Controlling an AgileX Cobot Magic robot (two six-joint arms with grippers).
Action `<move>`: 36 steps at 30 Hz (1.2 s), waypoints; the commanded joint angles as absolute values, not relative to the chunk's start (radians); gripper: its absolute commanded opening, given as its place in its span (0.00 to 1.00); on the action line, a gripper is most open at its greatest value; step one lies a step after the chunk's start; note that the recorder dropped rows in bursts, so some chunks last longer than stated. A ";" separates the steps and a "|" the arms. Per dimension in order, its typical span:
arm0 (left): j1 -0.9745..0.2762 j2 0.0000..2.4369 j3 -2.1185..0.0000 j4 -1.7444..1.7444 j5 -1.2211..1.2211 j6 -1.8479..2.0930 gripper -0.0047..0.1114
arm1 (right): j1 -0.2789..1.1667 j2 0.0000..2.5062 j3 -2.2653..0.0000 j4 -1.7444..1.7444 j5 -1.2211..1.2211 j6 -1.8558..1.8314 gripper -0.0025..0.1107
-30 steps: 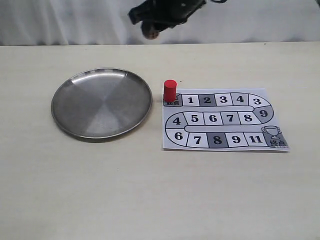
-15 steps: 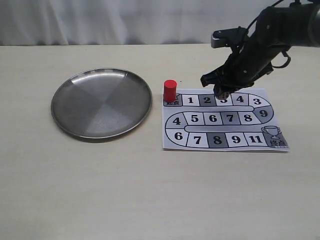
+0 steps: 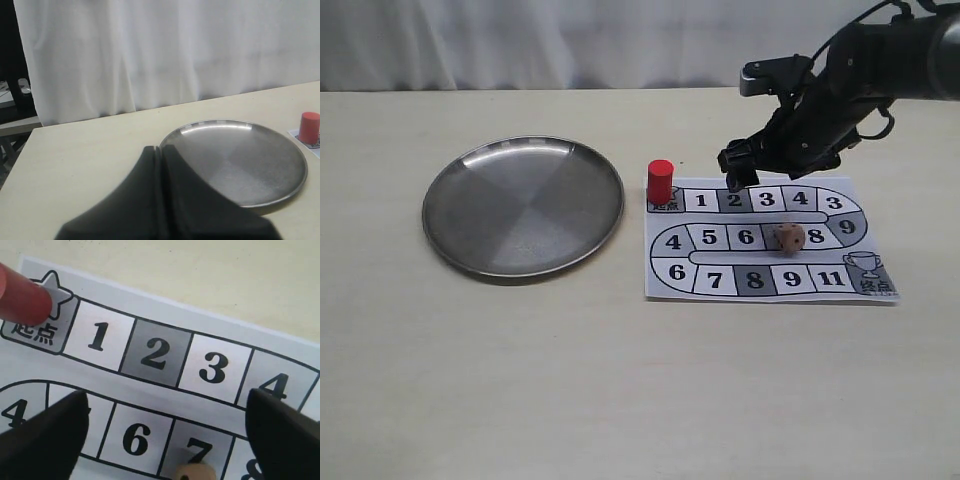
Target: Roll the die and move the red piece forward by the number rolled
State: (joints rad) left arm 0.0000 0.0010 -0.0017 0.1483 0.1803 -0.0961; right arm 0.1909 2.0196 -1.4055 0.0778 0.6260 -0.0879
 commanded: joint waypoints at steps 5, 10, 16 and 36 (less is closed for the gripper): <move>-0.001 0.000 0.000 0.145 0.174 -0.099 0.04 | 0.189 2.009 -1.406 0.078 0.619 -0.089 0.65; -0.001 0.000 0.000 0.145 0.174 -0.099 0.04 | 0.187 1.957 -1.406 0.078 0.627 -0.089 0.39; -0.001 0.000 0.000 0.145 0.174 -0.099 0.04 | 0.187 1.859 -1.406 0.078 0.674 -0.089 0.08; -0.001 0.000 0.000 0.145 0.174 -0.099 0.04 | 0.187 1.768 -1.112 0.040 0.701 -0.049 0.06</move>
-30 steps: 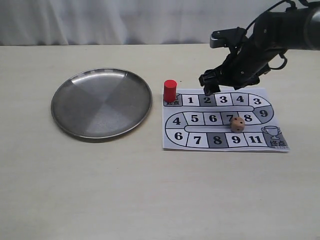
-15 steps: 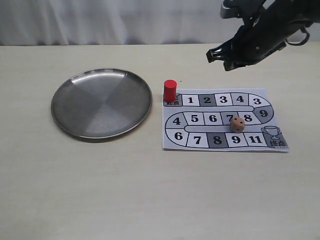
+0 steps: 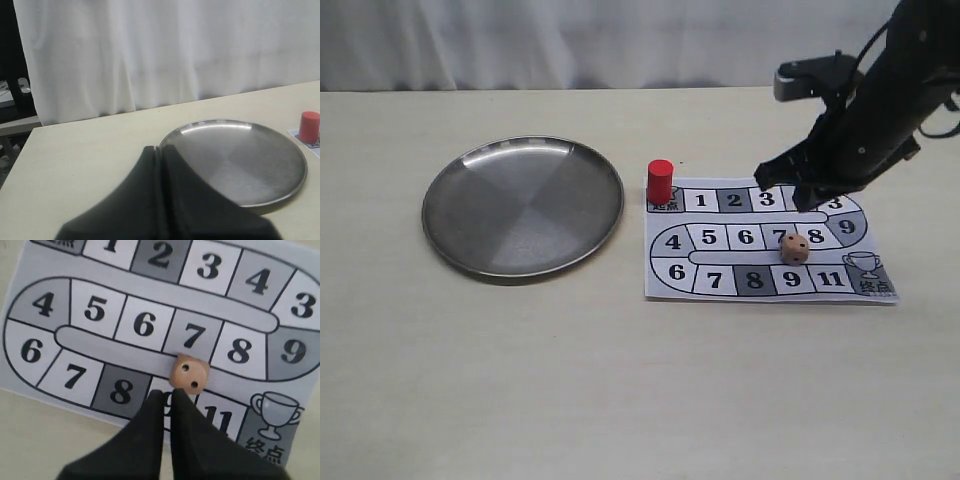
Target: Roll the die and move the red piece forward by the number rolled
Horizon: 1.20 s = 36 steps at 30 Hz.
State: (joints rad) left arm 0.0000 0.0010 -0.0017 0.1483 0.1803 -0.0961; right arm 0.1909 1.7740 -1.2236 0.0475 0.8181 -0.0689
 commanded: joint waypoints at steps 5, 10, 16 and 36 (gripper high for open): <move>-0.001 0.000 0.000 0.145 0.174 -0.099 0.04 | 0.187 1.768 -0.969 0.040 0.509 -0.029 0.06; -0.001 0.000 0.000 0.145 0.174 -0.099 0.04 | 0.187 1.768 -0.848 0.040 0.337 -0.030 0.06; -0.001 0.000 0.000 0.145 0.174 -0.099 0.04 | 0.187 1.768 -0.746 0.040 0.139 -0.030 0.06; -0.001 0.000 0.000 0.145 0.174 -0.099 0.04 | 0.187 1.768 -0.715 0.040 0.062 -0.030 0.06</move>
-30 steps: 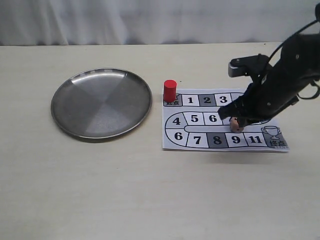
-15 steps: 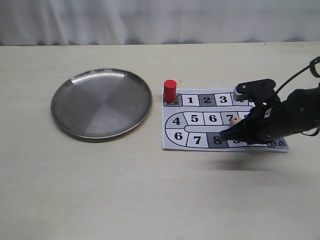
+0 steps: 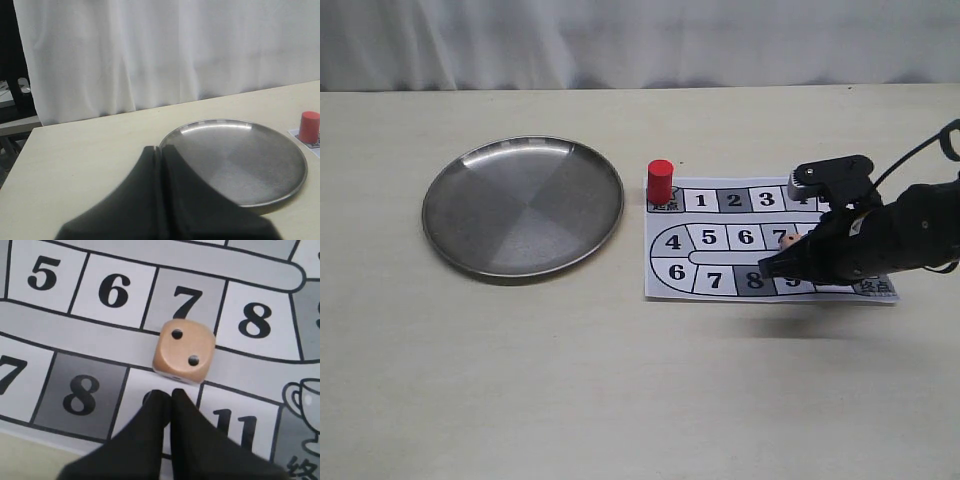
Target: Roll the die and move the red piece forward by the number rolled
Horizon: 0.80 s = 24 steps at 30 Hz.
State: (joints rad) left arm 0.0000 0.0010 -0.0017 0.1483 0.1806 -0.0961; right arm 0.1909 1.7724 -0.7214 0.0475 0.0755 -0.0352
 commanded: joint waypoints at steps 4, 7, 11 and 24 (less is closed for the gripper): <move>-0.001 0.000 0.000 0.145 0.174 -0.099 0.04 | 0.187 1.768 -0.715 0.040 0.062 -0.030 0.06; -0.001 0.000 0.000 0.145 0.174 -0.099 0.04 | 0.187 1.768 -0.715 0.040 0.077 -0.030 0.06; -0.001 0.000 0.000 0.145 0.174 -0.099 0.04 | 0.189 1.757 -0.725 0.089 0.088 -0.021 0.06; -0.001 0.000 0.000 0.145 0.174 -0.099 0.04 | 0.335 1.696 -0.935 0.096 0.259 -0.007 0.18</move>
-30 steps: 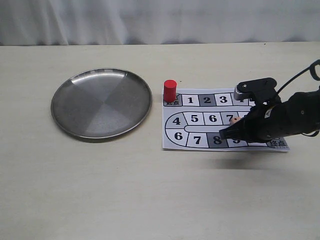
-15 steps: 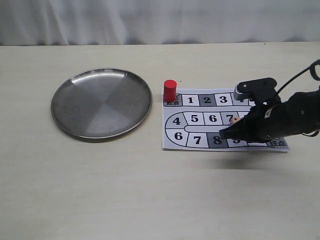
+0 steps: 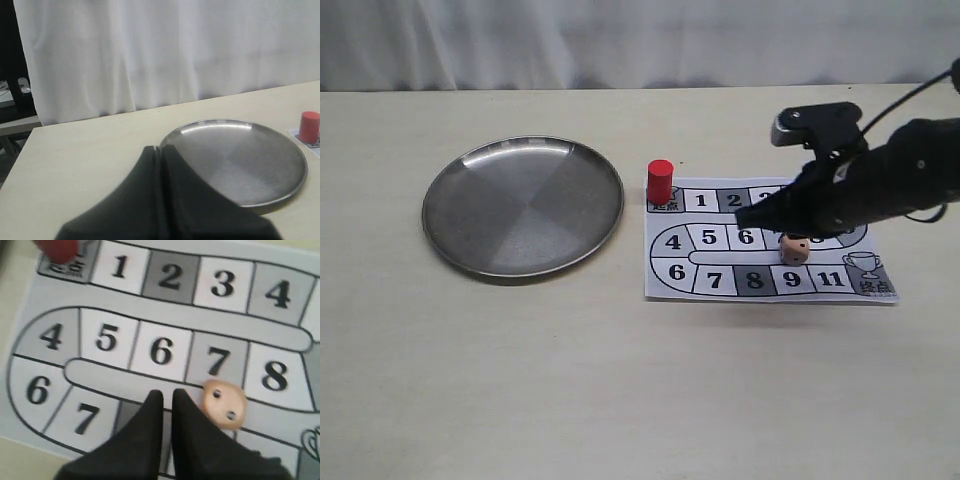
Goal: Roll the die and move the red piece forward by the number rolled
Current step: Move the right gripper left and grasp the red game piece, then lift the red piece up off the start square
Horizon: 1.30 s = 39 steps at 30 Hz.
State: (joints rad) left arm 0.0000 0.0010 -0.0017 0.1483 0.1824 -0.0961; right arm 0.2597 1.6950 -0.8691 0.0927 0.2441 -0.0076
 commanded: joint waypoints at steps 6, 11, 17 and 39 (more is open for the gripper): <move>-0.001 0.000 0.000 0.145 0.174 -0.099 0.04 | 0.405 1.782 -1.111 0.096 0.288 -0.007 0.52; -0.001 0.000 0.000 0.145 0.174 -0.099 0.04 | 0.407 1.898 -1.246 0.092 0.314 -0.007 0.66; -0.001 0.000 0.000 0.145 0.174 -0.099 0.04 | 0.407 2.034 -1.418 0.005 0.347 -0.007 0.67; -0.001 0.000 0.000 0.145 0.174 -0.099 0.04 | 0.405 2.278 -1.639 0.000 0.391 -0.014 0.20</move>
State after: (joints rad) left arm 0.0000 0.0010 -0.0017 0.1483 0.1824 -0.0961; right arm 0.4056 2.2820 -1.6303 0.0059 0.3887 -0.0096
